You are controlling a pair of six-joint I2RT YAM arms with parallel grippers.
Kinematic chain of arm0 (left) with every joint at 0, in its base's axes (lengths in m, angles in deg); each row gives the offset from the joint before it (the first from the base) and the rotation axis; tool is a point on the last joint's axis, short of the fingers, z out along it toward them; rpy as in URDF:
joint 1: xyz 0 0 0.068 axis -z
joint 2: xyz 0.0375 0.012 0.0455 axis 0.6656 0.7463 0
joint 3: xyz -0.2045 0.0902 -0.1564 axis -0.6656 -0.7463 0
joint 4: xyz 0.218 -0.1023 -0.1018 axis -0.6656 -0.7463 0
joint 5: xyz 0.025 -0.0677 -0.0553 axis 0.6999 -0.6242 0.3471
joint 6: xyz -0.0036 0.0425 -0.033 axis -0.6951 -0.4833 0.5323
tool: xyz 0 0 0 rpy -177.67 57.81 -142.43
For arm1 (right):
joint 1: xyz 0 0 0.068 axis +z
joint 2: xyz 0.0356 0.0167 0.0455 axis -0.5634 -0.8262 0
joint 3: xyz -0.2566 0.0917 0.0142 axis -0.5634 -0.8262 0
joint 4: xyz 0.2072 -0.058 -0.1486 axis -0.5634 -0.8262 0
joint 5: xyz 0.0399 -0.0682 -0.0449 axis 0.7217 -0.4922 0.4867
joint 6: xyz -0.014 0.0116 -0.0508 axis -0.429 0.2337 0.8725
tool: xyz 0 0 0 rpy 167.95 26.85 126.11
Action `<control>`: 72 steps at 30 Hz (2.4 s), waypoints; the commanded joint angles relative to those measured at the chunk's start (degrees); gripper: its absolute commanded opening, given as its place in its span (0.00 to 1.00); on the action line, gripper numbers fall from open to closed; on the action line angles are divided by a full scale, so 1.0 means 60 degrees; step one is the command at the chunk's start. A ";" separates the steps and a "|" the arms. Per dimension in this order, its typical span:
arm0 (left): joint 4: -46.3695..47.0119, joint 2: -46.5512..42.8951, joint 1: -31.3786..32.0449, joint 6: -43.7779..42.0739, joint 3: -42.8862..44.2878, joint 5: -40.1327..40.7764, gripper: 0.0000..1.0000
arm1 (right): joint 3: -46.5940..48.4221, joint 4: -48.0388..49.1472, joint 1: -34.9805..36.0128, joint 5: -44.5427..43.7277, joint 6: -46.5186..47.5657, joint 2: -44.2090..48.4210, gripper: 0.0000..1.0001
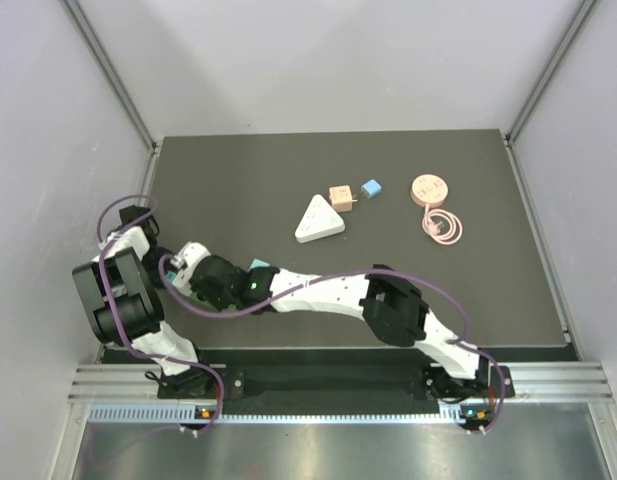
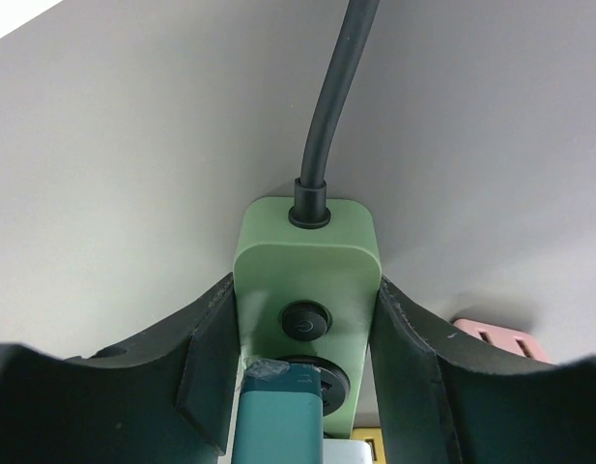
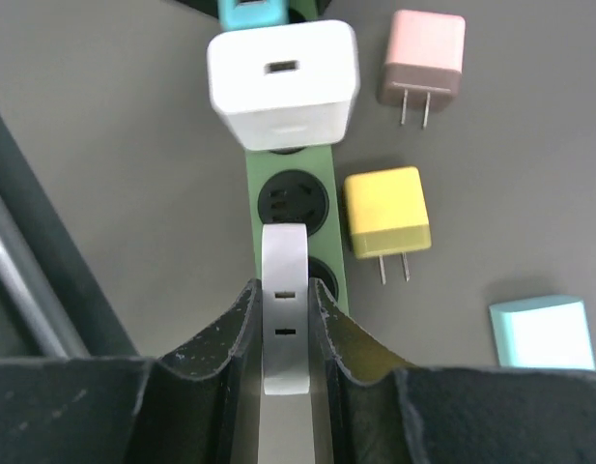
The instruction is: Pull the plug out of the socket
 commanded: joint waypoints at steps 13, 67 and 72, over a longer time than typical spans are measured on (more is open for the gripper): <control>0.0249 -0.0051 -0.0001 -0.0155 -0.0243 0.0821 0.00 | -0.0304 0.2466 0.0447 -0.2084 0.1278 0.1745 0.00; 0.0190 -0.0139 0.0028 -0.0374 -0.0184 0.0762 0.00 | -1.0032 0.3461 -1.1434 0.2738 -0.1877 0.6815 0.06; 0.0191 -0.0124 0.0028 -0.0374 -0.0170 0.0733 0.00 | -0.9958 0.3139 -1.1537 0.2388 -0.1716 0.6623 0.18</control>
